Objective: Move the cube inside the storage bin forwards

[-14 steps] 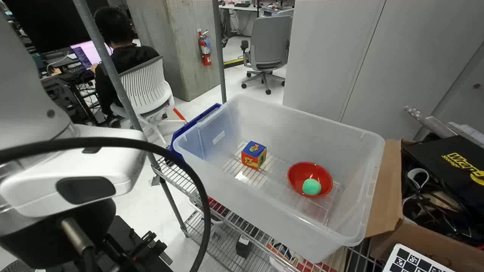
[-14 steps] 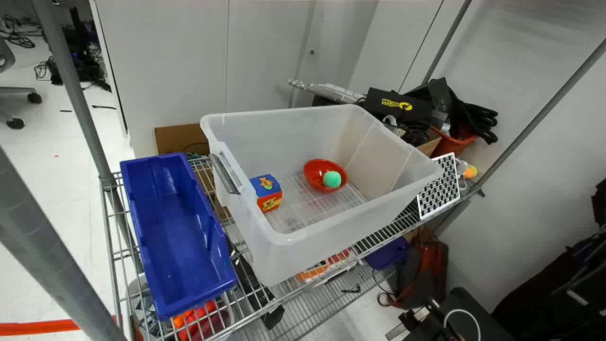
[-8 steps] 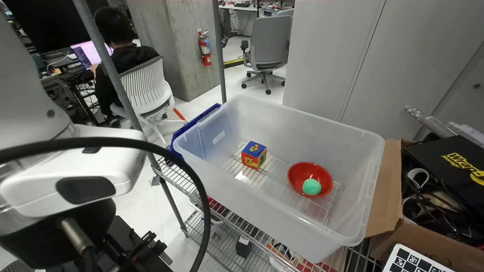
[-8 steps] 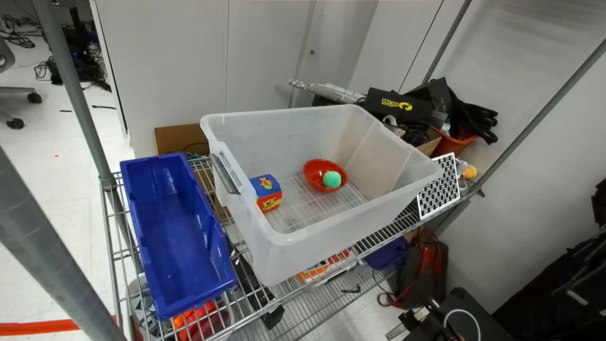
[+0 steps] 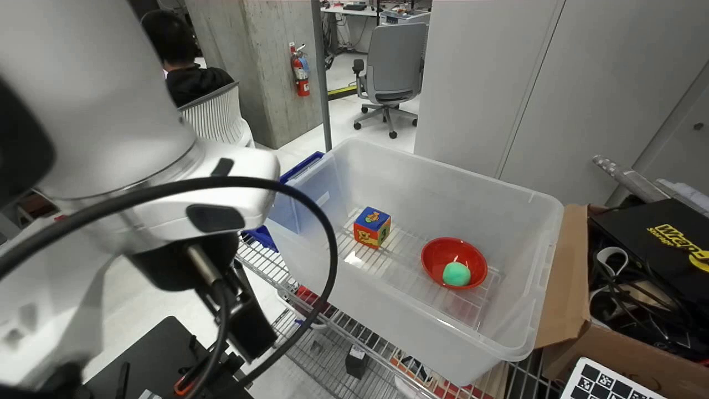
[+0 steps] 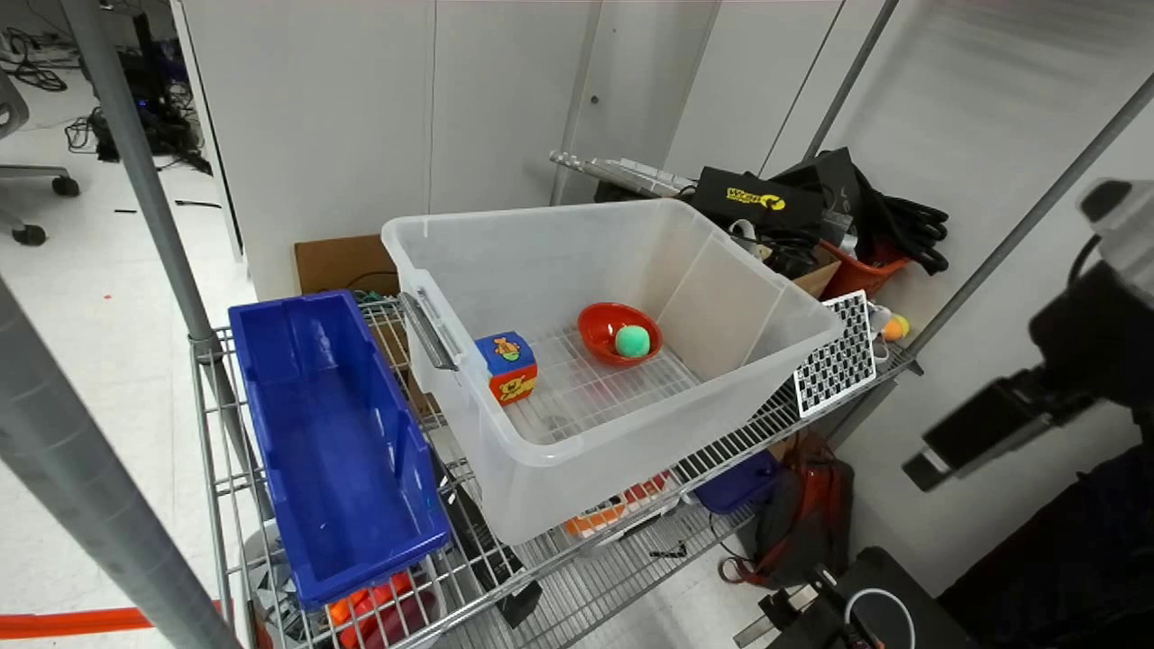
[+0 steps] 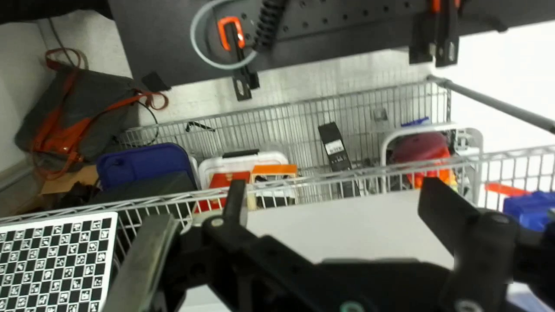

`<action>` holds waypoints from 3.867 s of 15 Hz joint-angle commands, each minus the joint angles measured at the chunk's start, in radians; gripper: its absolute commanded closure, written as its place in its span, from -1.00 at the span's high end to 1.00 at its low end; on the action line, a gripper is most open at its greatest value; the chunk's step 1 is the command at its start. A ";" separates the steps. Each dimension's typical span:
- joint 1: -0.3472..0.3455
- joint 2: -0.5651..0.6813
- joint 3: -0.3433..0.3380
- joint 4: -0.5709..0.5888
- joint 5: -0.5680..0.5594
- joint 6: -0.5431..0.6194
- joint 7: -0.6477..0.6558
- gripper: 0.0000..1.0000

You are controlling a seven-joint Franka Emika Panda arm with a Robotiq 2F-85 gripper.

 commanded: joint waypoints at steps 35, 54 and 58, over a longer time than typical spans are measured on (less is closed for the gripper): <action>0.172 1.600 -0.004 1.294 0.144 0.642 0.197 -0.03; 0.097 1.154 -0.025 0.831 0.242 0.535 0.228 -0.94; 0.062 1.080 -0.030 0.732 0.280 0.514 0.231 -0.94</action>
